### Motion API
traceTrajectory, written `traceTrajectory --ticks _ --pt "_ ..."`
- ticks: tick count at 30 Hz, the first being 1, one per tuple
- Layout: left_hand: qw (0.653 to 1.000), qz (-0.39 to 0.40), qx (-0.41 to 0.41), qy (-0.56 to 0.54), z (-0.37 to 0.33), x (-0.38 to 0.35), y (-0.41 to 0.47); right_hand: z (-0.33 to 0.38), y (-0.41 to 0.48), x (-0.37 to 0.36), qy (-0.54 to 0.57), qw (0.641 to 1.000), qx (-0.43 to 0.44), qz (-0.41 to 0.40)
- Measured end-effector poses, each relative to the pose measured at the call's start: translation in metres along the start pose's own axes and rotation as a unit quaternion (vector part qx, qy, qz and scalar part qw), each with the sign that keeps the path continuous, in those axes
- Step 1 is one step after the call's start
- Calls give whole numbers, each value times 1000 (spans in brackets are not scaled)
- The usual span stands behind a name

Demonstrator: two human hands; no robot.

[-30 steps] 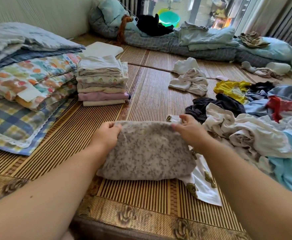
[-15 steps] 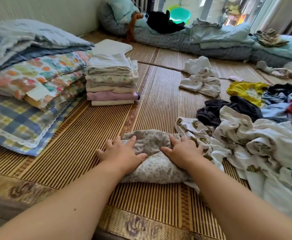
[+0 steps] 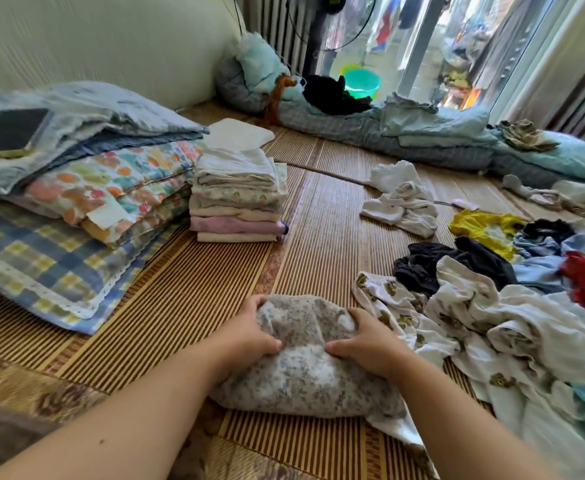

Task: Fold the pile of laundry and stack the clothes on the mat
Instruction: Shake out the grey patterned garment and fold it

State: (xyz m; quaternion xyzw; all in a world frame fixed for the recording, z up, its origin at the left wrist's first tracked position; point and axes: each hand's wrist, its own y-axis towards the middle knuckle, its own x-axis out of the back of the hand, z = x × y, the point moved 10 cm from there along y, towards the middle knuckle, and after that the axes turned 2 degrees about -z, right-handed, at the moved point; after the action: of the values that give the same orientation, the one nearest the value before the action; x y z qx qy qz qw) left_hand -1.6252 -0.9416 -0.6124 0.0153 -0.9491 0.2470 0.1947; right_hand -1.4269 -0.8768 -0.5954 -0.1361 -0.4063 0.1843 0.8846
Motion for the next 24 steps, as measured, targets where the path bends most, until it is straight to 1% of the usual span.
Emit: traceTrajectory --ticks 2,4,7,10,11,15,20,22,24 --pt "1000 11 -5 -29 2 2 -3 3 0 -3 38 999 1 8" --pt "997 -6 -22 -68 0 9 -6 7 -1 -5 82 997 5 10" --pt "991 -64 -81 -81 -7 24 -11 24 3 5 114 993 41 -13" --pt "975 -118 -128 -136 -24 58 -14 64 15 29 134 986 94 -36" --pt "971 -140 -143 -129 -37 75 -13 82 21 40 145 982 114 -45" --pt "954 -222 -198 -31 -109 161 7 168 66 82 164 966 181 -85" --pt "920 -310 -231 56 -194 263 57 281 137 123 127 937 279 -167" --pt "904 -351 -225 90 -211 289 80 312 167 127 98 931 299 -186" --pt "897 -370 -206 126 -214 306 110 329 202 121 64 936 295 -182"
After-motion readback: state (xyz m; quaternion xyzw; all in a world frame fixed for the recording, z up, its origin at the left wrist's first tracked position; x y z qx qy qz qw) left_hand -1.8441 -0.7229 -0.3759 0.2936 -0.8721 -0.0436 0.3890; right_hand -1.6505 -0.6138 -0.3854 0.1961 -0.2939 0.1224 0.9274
